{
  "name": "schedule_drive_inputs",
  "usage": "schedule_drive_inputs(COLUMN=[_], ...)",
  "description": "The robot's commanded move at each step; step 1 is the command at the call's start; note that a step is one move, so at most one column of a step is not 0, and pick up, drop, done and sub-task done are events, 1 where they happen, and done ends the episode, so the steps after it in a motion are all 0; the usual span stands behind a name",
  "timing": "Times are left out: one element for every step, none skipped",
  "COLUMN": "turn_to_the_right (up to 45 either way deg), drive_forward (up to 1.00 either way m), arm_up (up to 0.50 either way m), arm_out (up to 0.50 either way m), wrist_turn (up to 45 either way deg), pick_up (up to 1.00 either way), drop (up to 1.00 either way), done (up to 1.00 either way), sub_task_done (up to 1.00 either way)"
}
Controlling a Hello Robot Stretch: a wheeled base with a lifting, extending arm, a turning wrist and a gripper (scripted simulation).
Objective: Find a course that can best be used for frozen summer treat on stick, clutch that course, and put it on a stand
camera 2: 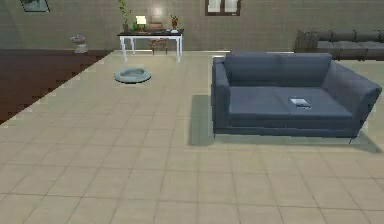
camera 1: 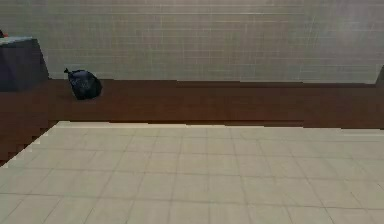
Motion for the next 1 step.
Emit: schedule_drive_inputs(turn_to_the_right=[-9.0], drive_forward=[0.00], arm_up=[0.00], arm_out=[0.00], wrist_turn=[0.0], pick_up=[0.00], drop=[0.00], done=[0.00], sub_task_done=[0.00])
